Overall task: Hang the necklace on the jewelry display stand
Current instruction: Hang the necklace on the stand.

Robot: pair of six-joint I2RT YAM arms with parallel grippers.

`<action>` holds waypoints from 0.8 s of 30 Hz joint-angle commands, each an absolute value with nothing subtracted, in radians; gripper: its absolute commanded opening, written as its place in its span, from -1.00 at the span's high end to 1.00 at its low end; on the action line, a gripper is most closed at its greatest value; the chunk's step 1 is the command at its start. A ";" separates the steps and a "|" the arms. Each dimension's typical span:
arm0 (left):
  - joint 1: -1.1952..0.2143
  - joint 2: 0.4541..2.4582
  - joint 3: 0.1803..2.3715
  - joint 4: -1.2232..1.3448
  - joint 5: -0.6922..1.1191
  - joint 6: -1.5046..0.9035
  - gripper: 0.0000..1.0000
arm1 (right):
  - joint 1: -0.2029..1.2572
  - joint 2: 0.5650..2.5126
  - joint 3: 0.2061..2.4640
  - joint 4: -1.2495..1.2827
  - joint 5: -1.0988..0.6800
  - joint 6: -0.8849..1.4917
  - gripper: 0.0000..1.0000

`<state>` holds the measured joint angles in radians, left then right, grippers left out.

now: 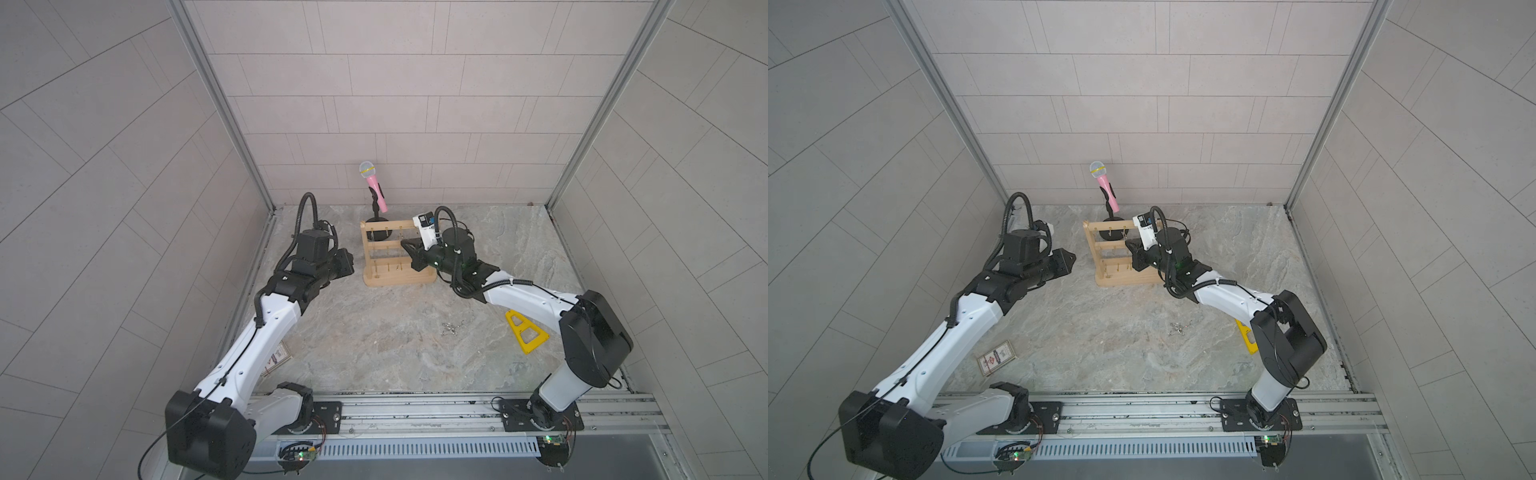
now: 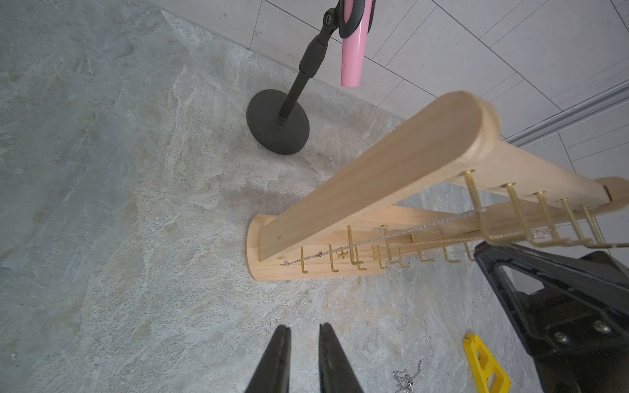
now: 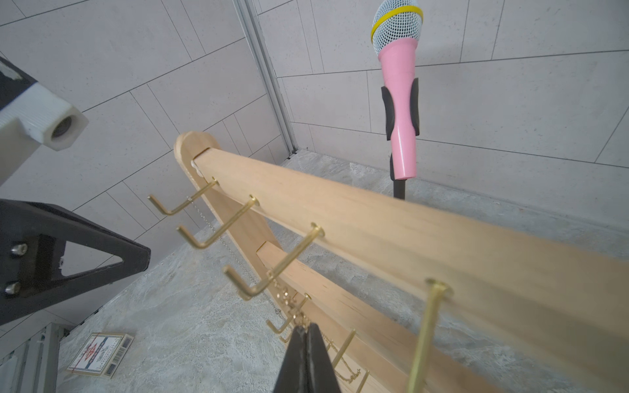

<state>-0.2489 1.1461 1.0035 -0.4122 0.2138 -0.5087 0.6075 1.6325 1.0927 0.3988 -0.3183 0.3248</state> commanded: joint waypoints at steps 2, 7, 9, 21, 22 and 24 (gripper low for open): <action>-0.244 1.143 0.993 -0.394 0.209 -0.515 0.59 | 0.604 1.607 1.085 0.413 -0.341 0.316 0.89; -0.242 1.144 0.994 -0.393 0.208 -0.516 0.59 | 0.605 1.601 1.085 0.411 -0.345 0.314 0.93; -0.242 1.146 0.994 -0.393 0.208 -0.517 0.59 | 0.605 1.593 1.080 0.408 -0.355 0.316 0.94; -0.242 1.150 0.992 -0.390 0.210 -0.520 0.59 | 0.604 1.563 1.068 0.384 -0.398 0.313 0.94; -0.243 1.150 0.992 -0.390 0.211 -0.520 0.59 | 0.606 1.561 1.068 0.379 -0.393 0.310 0.94; -0.242 1.150 0.993 -0.390 0.212 -0.520 0.59 | 0.605 1.559 1.067 0.369 -0.385 0.304 0.93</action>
<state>-0.2489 1.1503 1.0035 -0.4080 0.2138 -0.5167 0.6075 1.5982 1.0782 0.3836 -0.3851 0.3187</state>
